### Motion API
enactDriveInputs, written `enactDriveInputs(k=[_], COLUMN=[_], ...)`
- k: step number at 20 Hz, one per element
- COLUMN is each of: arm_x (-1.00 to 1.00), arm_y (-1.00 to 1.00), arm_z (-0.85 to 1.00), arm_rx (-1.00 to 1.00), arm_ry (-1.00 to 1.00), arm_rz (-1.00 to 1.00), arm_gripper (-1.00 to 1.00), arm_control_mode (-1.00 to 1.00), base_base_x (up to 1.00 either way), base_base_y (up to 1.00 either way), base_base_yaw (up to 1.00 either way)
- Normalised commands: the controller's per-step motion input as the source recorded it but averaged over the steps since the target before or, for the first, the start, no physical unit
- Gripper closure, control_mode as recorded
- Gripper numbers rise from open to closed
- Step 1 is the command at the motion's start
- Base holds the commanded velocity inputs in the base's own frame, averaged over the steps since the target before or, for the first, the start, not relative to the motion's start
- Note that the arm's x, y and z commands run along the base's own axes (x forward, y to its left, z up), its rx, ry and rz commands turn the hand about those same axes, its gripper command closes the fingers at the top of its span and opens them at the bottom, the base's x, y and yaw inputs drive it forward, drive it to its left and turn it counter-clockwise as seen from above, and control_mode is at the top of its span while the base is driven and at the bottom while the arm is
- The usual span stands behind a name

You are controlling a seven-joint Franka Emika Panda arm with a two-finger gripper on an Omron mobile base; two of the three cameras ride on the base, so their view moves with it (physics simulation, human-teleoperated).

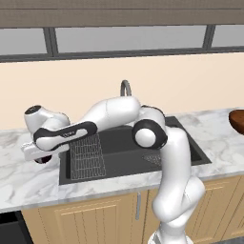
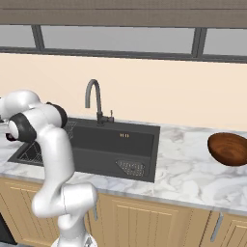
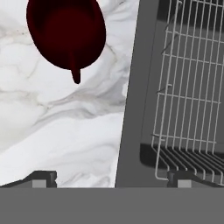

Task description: Pick the mug and place it in the sink. Pick the bowl and place it in the open cabinet and then close the cabinet.

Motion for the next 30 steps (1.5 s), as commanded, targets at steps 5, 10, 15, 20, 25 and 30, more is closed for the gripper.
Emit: enactDriveInputs(k=[5, 10, 15, 20, 25, 30], arm_x=[0.02, 0.01, 0.11, 0.16, 0.10, 0.13], arm_y=[0.00, 0.00, 0.02, 0.08, 0.11, 0.08], arm_z=[-0.21, -0.17, -0.08, 0.00, 0.00, 0.00], arm_rx=[0.00, 0.00, 0.00, 0.00, 0.00, 0.00], arm_ry=[0.00, 0.00, 0.00, 0.00, 0.00, 0.00], arm_rz=[0.00, 0.00, 0.00, 0.00, 0.00, 0.00], arm_gripper=[-1.00, -1.00, -1.00, -1.00, -1.00, -1.00], arm_control_mode=[-1.00, -1.00, -1.00, -1.00, -1.00, -1.00], base_base_x=[0.00, 0.00, 0.00, 0.00, 0.00, 0.00], base_base_y=[0.00, 0.00, 0.00, 0.00, 0.00, 0.00], base_base_yaw=[0.00, 0.00, 0.00, 0.00, 0.00, 0.00])
